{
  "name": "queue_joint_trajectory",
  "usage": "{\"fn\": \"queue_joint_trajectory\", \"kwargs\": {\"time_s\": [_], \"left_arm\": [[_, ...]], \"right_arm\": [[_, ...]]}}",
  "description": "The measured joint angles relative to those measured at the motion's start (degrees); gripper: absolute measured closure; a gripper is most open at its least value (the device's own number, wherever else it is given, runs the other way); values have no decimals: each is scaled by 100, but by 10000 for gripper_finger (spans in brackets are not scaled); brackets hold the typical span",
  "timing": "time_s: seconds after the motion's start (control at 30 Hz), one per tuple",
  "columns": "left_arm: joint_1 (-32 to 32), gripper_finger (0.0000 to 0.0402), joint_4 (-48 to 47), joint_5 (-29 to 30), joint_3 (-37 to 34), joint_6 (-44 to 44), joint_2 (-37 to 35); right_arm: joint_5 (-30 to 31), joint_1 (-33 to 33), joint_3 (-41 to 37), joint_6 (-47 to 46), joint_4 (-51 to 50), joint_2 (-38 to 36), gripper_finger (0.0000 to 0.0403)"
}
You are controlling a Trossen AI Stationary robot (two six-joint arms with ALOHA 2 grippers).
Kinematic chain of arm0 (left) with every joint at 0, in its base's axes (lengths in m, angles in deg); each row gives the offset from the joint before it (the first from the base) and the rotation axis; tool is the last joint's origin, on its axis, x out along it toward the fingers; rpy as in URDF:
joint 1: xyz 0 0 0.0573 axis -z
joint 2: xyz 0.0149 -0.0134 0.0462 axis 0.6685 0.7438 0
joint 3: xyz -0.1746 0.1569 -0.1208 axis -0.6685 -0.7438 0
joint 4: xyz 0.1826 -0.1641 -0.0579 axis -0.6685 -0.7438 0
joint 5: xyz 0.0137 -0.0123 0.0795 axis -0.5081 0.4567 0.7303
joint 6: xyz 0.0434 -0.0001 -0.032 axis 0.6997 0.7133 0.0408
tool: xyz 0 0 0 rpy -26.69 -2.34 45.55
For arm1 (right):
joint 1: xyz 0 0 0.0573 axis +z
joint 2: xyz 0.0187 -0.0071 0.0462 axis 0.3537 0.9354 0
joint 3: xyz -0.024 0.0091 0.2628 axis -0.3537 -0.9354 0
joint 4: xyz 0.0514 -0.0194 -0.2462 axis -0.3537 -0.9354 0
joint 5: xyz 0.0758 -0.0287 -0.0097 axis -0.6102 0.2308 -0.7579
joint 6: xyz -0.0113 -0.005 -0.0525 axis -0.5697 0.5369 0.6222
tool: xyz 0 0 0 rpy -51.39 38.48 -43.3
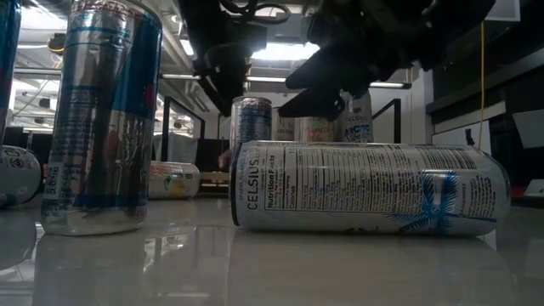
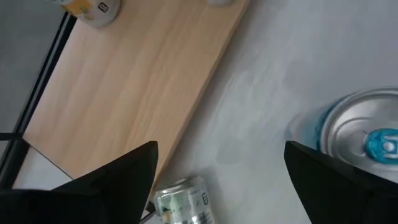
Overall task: Place canned beverage on shelf
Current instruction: Put the blue soda can on the shelf
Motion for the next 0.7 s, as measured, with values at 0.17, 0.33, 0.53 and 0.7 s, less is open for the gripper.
{"fn": "queue_joint_trajectory", "kwargs": {"time_s": [0.17,0.33,0.53,0.7], "left_arm": [[-1,62,42,-5,0,-1,0],[17,62,77,-168,0,-4,0],[46,62,56,-337,0,-8,0],[105,62,-72,-325,0,-12,0]], "right_arm": [[-88,0,-2,2,221,146,100],[-77,0,-4,38,422,228,100],[65,-4,0,37,589,266,100],[330,0,0,38,579,266,100]]}}
